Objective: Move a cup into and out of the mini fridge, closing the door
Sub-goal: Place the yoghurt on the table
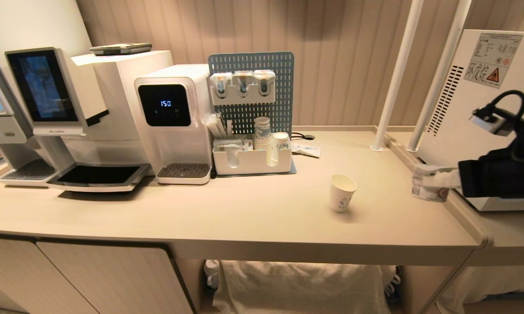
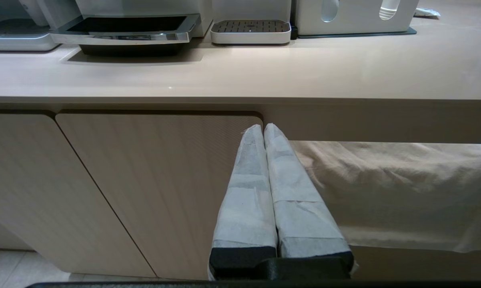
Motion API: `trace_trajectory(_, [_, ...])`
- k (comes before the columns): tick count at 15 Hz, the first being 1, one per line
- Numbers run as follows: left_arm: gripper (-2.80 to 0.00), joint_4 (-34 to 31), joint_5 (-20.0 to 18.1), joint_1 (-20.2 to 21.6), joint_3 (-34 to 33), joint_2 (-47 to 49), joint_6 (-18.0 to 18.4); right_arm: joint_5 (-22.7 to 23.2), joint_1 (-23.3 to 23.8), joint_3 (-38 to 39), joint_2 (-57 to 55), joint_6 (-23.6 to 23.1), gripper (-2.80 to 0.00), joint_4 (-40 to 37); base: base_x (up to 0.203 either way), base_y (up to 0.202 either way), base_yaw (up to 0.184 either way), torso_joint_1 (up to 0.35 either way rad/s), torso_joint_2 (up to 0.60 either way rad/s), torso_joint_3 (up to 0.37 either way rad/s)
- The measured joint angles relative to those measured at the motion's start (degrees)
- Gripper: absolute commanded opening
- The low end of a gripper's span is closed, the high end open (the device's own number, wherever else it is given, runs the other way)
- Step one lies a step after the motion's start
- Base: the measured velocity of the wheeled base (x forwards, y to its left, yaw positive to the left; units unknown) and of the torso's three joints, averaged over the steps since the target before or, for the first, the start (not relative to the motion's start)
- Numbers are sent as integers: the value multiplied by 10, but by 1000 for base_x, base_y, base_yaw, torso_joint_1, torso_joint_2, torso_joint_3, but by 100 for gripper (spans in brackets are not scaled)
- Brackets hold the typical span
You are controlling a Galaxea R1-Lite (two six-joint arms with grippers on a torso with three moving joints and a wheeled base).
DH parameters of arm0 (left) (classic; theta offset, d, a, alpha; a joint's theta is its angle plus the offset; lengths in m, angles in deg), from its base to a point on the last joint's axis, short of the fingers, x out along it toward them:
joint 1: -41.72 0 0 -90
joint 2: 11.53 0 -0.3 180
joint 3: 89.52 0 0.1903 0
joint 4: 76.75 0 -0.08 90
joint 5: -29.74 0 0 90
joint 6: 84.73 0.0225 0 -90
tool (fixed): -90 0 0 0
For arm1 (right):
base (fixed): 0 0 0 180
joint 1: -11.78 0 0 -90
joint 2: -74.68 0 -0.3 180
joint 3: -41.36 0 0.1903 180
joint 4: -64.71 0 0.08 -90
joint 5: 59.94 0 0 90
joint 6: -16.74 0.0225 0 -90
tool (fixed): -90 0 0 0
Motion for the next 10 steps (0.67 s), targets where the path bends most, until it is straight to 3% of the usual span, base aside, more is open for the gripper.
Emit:
trace_trajectory(4, [-280,0,0,0,0,0,0,-90,17,-25,-117,-32,-280,103,0,0,0,0,0,0])
trace_trajectory(10, [-280,0,0,0,0,0,0,-102,28,-15,-212,-43,-280,225,0,0,0,0,0,0])
